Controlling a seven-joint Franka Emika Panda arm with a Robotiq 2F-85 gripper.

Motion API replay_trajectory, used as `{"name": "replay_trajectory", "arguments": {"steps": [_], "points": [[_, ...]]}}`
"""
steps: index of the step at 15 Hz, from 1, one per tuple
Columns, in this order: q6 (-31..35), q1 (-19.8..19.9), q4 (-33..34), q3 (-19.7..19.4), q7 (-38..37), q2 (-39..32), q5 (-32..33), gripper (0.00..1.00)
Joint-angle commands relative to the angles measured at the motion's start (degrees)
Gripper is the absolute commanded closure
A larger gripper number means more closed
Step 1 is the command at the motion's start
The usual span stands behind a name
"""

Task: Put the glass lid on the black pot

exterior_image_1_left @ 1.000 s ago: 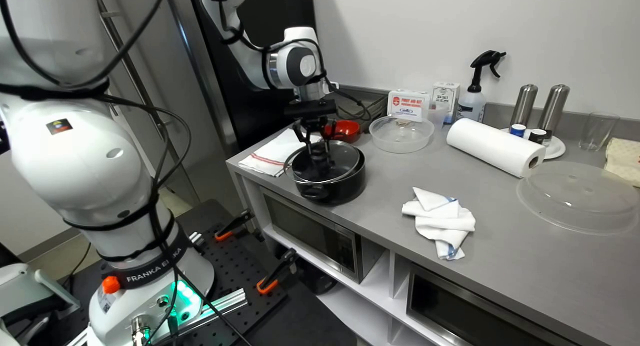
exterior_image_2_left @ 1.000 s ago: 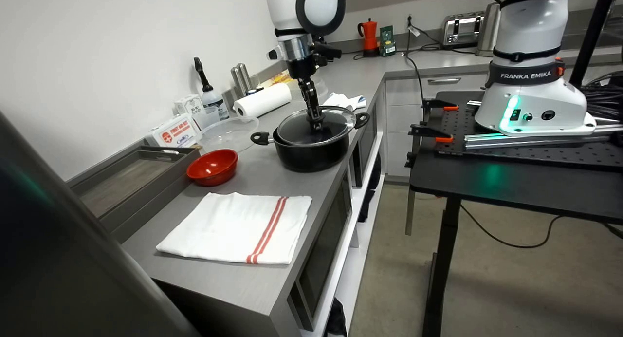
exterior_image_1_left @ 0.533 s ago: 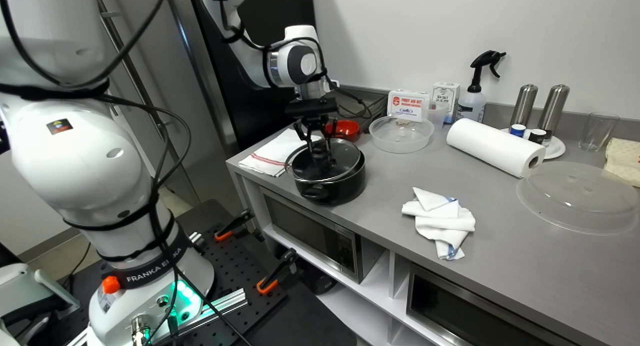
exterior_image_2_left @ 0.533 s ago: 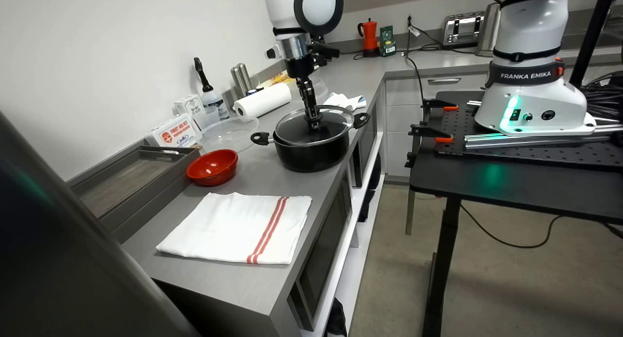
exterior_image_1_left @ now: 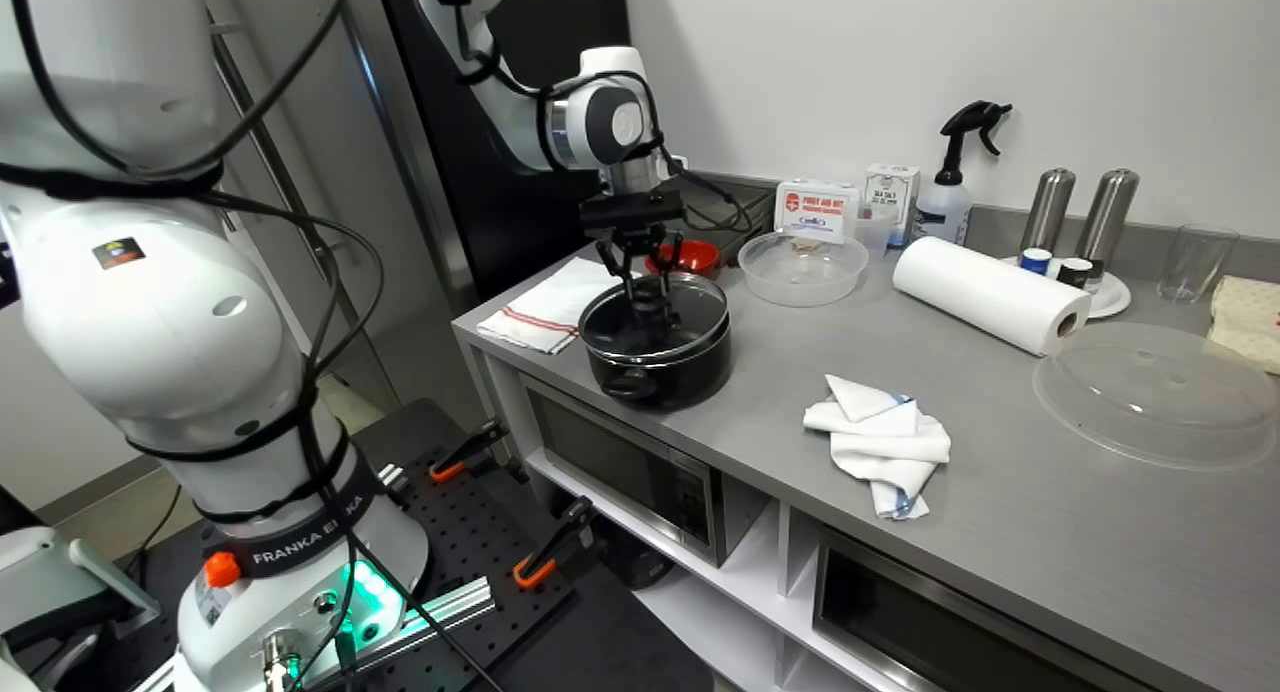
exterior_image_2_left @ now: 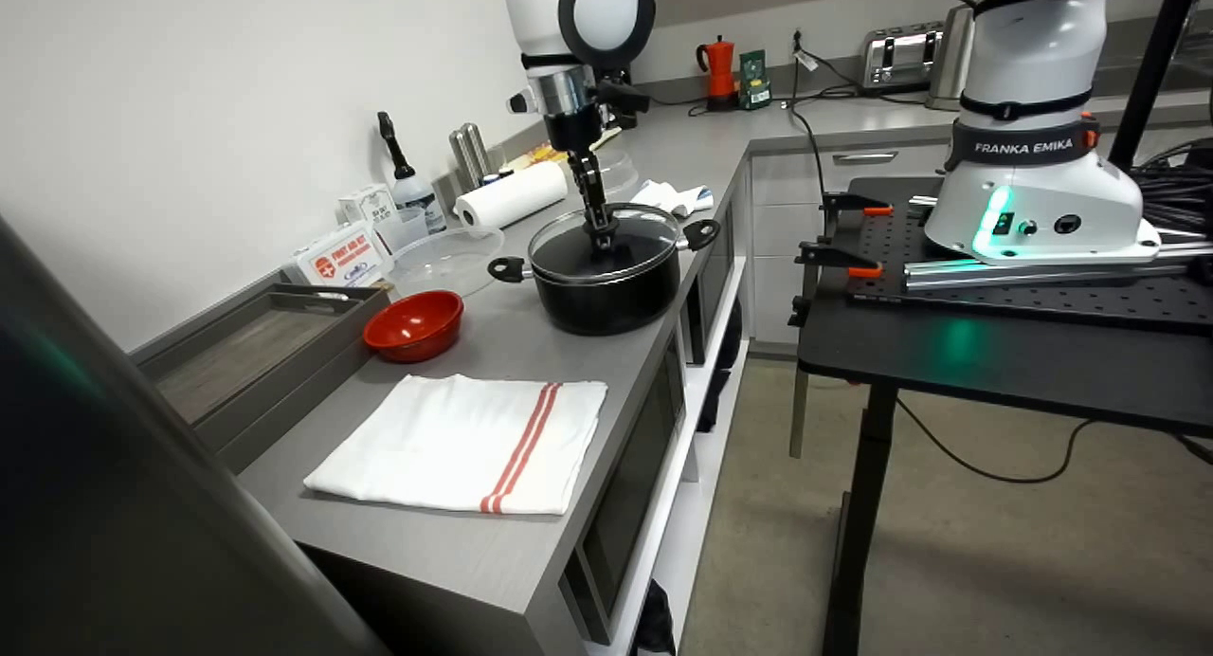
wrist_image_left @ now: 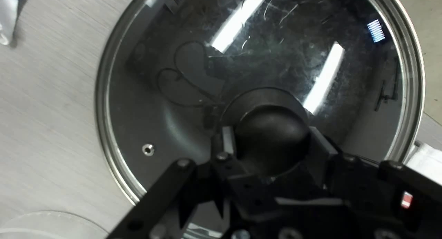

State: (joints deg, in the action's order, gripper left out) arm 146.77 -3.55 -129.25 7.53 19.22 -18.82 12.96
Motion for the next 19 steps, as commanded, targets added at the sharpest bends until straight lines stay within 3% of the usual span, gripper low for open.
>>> {"name": "replay_trajectory", "arguments": {"steps": [1,3,4,5,8,14,19], "points": [[-2.31,-0.41,2.47,-0.23,-0.19,-1.07,-0.50,0.74],[-2.66,-0.35,3.06,-0.16,-0.09,-1.80,-0.66,0.74],[-3.08,-0.26,3.37,-0.07,-0.13,-2.06,-1.01,0.24],[-3.29,-0.26,3.60,-0.08,-0.15,-2.31,-1.01,0.23],[-3.59,0.11,3.98,0.16,0.33,-2.26,-1.65,0.03],[-2.75,1.87,2.52,1.24,2.39,0.24,-5.36,0.00],[-2.23,0.67,3.51,-0.01,0.54,-1.90,-3.22,0.00]]}}
